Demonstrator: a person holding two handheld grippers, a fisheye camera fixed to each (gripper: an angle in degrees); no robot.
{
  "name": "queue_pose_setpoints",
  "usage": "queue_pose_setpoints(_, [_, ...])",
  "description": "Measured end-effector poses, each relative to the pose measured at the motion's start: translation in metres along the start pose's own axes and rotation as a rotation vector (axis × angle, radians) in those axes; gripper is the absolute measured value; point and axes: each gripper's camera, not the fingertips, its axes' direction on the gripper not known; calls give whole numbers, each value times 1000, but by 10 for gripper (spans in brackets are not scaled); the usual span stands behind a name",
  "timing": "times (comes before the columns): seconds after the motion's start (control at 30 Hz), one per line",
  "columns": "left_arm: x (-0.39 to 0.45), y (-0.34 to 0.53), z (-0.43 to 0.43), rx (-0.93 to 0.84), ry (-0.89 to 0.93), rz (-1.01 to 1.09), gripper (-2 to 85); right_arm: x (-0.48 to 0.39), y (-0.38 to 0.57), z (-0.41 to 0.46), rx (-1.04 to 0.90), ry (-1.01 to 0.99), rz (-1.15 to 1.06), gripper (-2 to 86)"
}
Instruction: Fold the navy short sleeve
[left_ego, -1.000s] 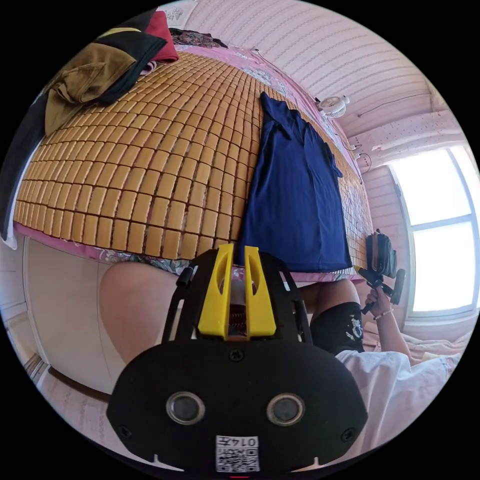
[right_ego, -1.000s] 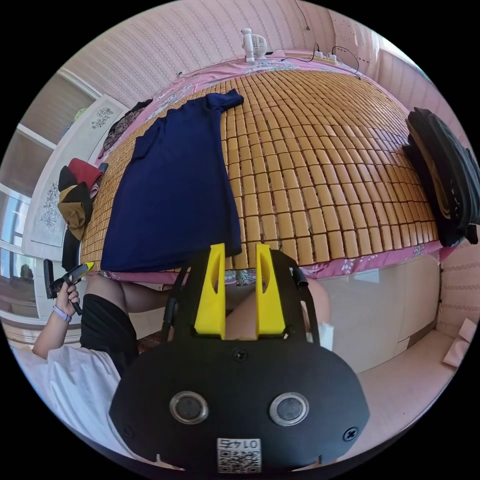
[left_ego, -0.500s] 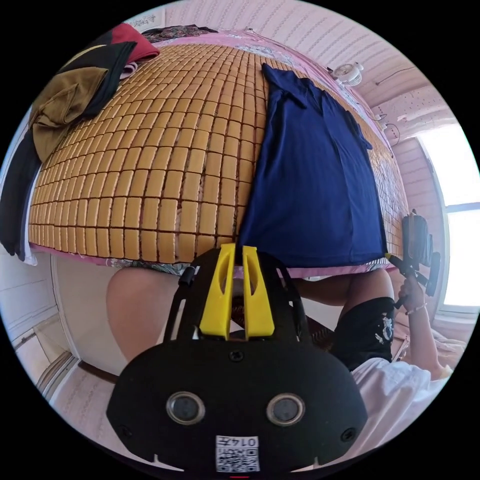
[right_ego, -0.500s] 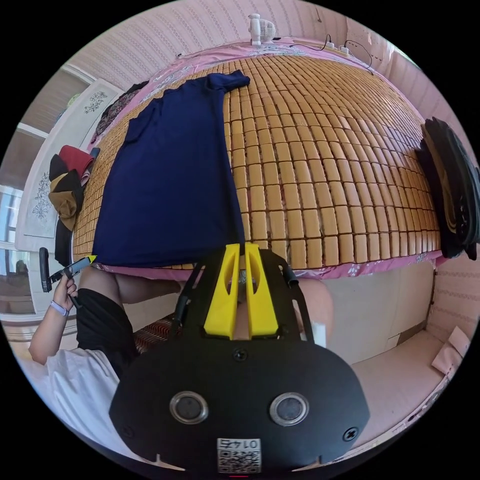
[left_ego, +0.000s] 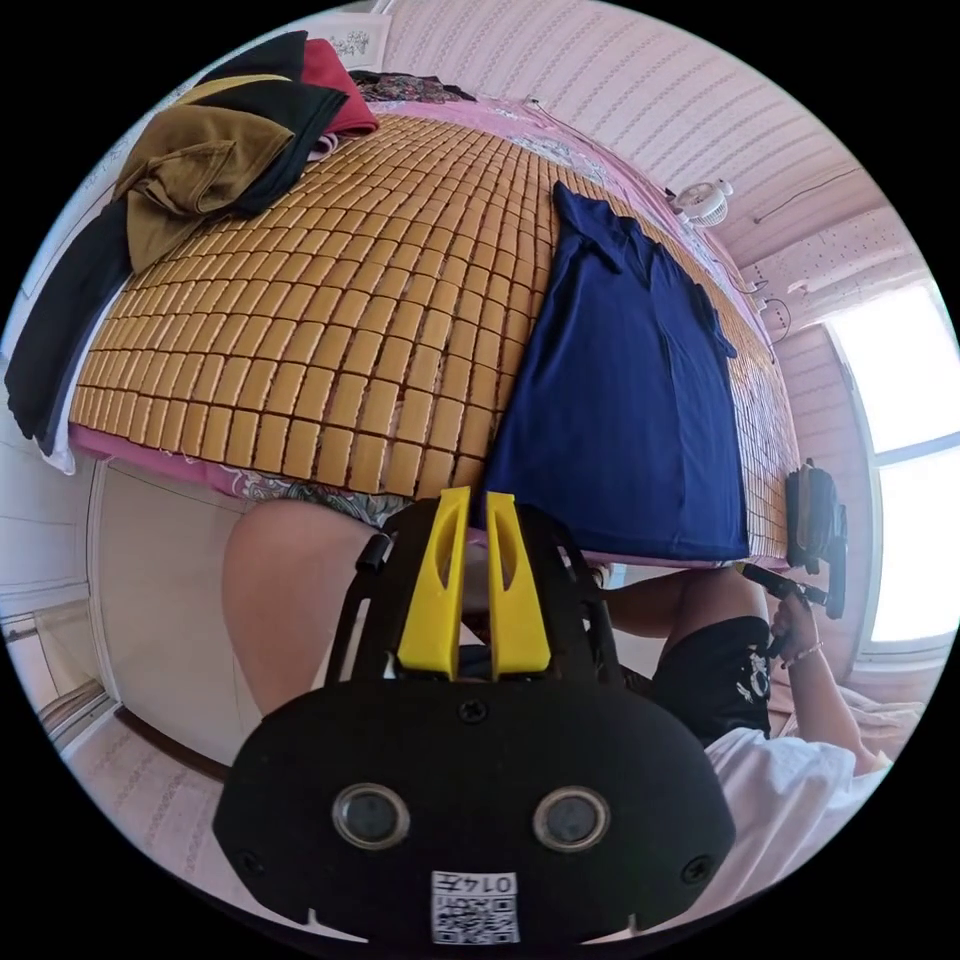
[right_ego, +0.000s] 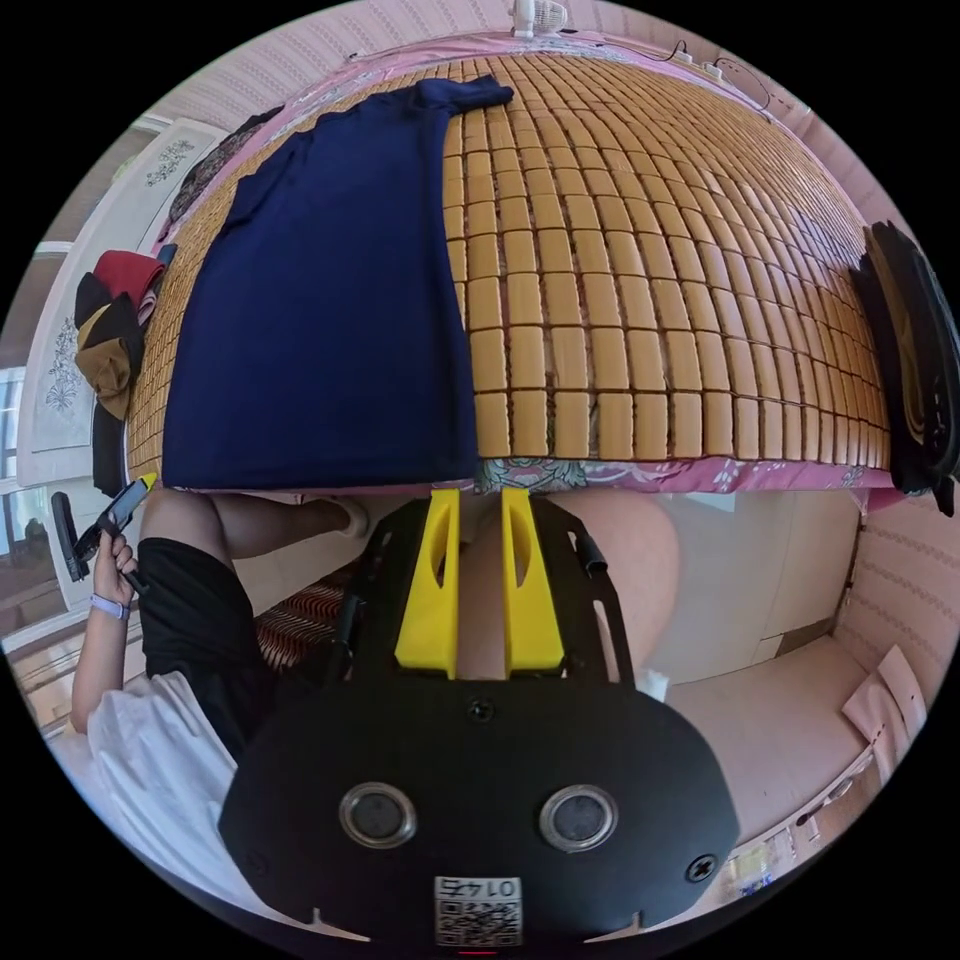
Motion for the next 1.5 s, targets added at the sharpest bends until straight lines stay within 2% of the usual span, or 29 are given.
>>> queue_pose_setpoints(0.27, [5,53,5,116,28,22,43,-26,31,-11,140,87,-56,74])
queue_pose_setpoints(0.4, [34,85,11,155,-28,180,43,-48,50,-10,184,188,-119,66])
queue_pose_setpoints(0.57, [81,128,19,171,-128,441,49,-65,70,-13,232,206,-164,65])
queue_pose_setpoints(0.67, [130,166,2,296,-301,730,45,-69,82,-19,274,177,-177,64])
queue_pose_setpoints(0.73, [174,205,-16,441,-504,1011,40,-72,91,-26,326,172,-184,63])
queue_pose_setpoints(0.77, [184,215,-19,481,-561,1077,39,-75,98,-32,371,176,-188,61])
queue_pose_setpoints(0.83, [220,260,-25,665,-857,1361,17,-81,109,-39,430,181,-196,59])
queue_pose_setpoints(0.93, [246,303,-25,930,-1145,1602,-2,-92,125,-46,500,194,-215,57])
queue_pose_setpoints(1.13, [270,324,-22,1118,-1203,1760,-7,-112,135,-54,531,169,-274,56])
queue_pose_setpoints(1.37, [277,284,17,1090,-1164,1784,-8,-126,104,-55,464,49,-341,57])
queue_pose_setpoints(1.5, [275,241,43,983,-1064,1796,-8,-136,66,-51,411,14,-362,56])
